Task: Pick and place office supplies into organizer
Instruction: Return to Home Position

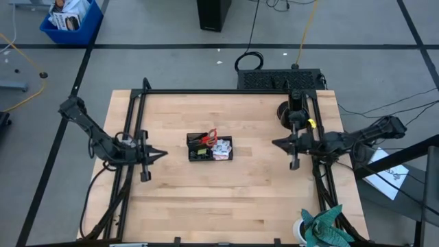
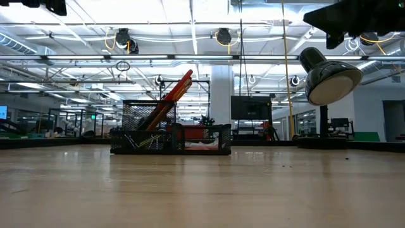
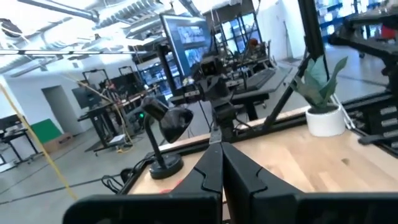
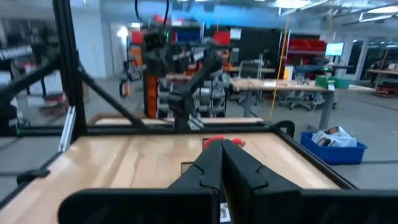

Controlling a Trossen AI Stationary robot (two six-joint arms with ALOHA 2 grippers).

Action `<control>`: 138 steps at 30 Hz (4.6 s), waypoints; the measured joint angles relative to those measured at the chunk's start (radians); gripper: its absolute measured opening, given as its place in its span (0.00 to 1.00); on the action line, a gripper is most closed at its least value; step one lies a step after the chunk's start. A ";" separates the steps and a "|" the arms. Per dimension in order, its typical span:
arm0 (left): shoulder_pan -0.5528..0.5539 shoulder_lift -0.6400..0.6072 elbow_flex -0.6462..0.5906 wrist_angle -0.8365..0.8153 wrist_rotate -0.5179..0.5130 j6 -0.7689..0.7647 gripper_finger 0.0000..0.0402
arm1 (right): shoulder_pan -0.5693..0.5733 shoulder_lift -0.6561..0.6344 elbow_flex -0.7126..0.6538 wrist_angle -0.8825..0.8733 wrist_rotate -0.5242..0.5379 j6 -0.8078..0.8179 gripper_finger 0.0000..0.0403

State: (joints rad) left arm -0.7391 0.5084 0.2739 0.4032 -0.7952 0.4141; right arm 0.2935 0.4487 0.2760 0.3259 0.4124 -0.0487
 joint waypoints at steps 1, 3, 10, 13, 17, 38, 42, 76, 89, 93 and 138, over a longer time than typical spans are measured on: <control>0.000 -0.003 -0.008 0.014 0.000 -0.001 0.01 | 0.000 -0.027 -0.019 0.008 -0.001 0.001 0.00; 0.000 -0.012 -0.018 0.016 -0.015 -0.001 0.01 | 0.000 -0.077 -0.048 0.010 -0.014 0.003 0.00; 0.002 -0.027 -0.063 0.018 -0.014 0.002 0.01 | 0.000 -0.205 -0.091 -0.041 -0.026 0.014 0.00; 0.027 -0.028 -0.095 0.019 0.071 0.003 0.01 | -0.005 -0.226 -0.096 -0.044 -0.060 0.014 0.00; 0.107 -0.028 -0.125 0.018 0.172 -0.064 0.00 | -0.041 -0.242 -0.096 -0.046 -0.107 0.021 0.00; 0.578 -0.134 -0.134 -0.125 0.610 -0.266 0.00 | -0.225 -0.293 -0.096 -0.162 -0.283 0.119 0.00; 0.569 -0.225 -0.134 -0.239 0.604 -0.267 0.00 | -0.216 -0.342 -0.096 -0.245 -0.287 0.136 0.00; 0.457 -0.425 -0.186 -0.515 0.479 -0.286 0.00 | -0.211 -0.446 -0.096 -0.427 -0.333 0.116 0.00; 0.456 -0.425 -0.260 -0.347 0.528 -0.276 0.00 | -0.212 -0.445 -0.096 -0.506 -0.332 0.168 0.00; 0.456 -0.425 -0.260 -0.349 0.532 -0.304 0.00 | -0.212 -0.445 -0.096 -0.504 -0.332 0.169 0.00; 0.457 -0.424 -0.262 -0.329 0.521 -0.319 0.09 | -0.211 -0.446 -0.096 -0.407 -0.335 0.227 0.00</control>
State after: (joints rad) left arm -0.2821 0.0849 0.0120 0.0743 -0.2737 0.0952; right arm 0.0822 0.0029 0.1799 -0.0807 0.0772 0.1787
